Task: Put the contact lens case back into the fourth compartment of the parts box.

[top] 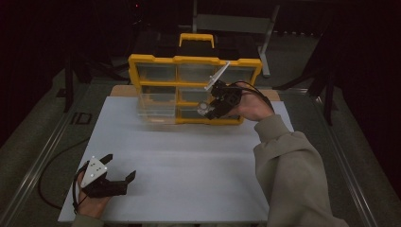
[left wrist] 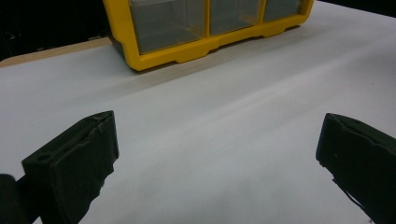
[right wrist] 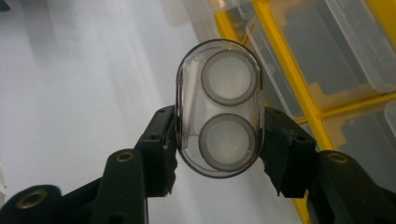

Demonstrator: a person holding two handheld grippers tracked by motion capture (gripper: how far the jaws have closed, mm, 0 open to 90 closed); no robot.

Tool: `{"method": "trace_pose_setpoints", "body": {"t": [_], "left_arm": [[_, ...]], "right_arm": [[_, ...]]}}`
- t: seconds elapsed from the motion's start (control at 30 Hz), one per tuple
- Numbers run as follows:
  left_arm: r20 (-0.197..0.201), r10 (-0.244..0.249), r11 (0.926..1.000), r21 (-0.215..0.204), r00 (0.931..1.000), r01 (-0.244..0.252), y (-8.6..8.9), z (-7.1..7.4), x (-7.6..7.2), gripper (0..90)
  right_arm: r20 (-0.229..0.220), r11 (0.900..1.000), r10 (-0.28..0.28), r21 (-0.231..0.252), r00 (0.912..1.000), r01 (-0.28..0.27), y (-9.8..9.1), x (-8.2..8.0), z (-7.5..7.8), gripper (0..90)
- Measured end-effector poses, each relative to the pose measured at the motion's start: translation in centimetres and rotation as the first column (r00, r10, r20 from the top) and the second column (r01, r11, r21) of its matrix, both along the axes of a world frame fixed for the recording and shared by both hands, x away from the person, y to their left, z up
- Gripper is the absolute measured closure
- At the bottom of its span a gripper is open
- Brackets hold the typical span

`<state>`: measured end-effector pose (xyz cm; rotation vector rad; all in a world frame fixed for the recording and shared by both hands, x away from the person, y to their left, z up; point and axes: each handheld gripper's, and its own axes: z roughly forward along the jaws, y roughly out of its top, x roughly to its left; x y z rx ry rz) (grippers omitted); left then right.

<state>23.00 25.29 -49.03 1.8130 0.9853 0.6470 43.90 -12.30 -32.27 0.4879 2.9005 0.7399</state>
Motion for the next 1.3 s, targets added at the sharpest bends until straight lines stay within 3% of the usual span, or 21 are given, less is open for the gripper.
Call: {"method": "trace_pose_setpoints", "body": {"t": [0.8,1.3], "left_arm": [[0.000,-0.001,1.0000,-0.003,1.0000,0.001,0.1,0.0,0.0,0.0],[0.000,0.000,1.0000,-0.002,1.0000,0.000,0.1,0.0,0.0,0.0]], "right_arm": [[0.026,0.9995,0.015,0.027,0.9996,-0.016,1.9,0.9,2.4,48.6],[0.027,0.9982,0.023,0.054,0.9994,-0.025,3.2,1.0,2.7,48.6]]}}
